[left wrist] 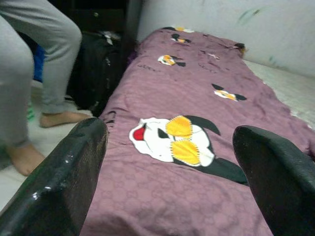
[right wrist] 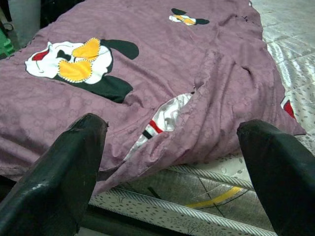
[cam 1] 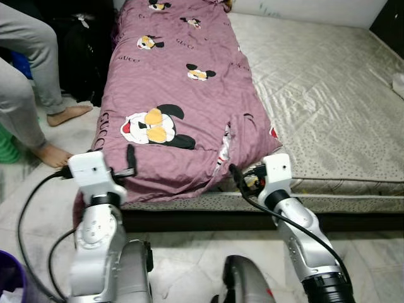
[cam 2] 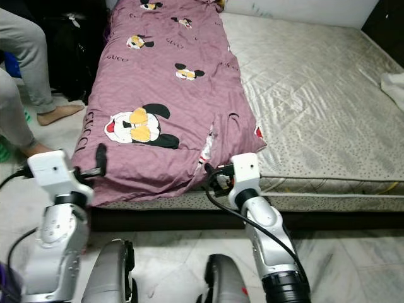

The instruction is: Clean up the room

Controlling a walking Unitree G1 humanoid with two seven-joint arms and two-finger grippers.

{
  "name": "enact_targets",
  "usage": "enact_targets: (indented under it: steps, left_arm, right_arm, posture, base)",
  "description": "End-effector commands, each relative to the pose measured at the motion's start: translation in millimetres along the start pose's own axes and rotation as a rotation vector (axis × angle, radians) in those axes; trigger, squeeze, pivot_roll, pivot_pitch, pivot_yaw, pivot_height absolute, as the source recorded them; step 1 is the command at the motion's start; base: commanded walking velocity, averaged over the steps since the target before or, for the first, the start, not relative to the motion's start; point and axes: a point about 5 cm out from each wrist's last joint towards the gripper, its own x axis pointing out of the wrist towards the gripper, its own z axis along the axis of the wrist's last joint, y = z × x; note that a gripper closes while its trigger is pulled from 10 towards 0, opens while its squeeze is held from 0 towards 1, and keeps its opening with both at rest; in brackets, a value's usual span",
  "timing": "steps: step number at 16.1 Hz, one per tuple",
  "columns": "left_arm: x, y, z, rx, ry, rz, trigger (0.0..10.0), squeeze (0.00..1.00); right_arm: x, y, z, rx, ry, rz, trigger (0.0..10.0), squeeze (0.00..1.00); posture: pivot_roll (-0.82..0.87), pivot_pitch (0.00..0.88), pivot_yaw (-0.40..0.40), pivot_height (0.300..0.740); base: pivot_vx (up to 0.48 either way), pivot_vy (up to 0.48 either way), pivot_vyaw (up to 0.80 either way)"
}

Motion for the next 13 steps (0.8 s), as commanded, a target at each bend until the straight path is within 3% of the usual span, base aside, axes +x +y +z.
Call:
enact_targets:
  steps: [1, 13]
  left_arm:
    - [-0.3, -0.3, 1.8, -0.001, -0.012, -0.010, 10.0, 0.00]
    - [4.1, -3.1, 0.6, -0.016, -0.004, -0.033, 10.0, 0.00]
  right_arm:
    - [0.8, -1.2, 2.0, -0.003, -0.009, 0.006, 10.0, 0.00]
    - [5.9, 4.8, 5.2, -0.003, -0.041, 0.035, 10.0, 0.00]
  posture:
    - [-0.03, 0.154, -0.126, 0.615]
    - [-0.02, 0.129, -0.121, 0.615]
  base:
    - [0.000, 0.000, 0.68]
    - [0.341, 0.000, 0.00]
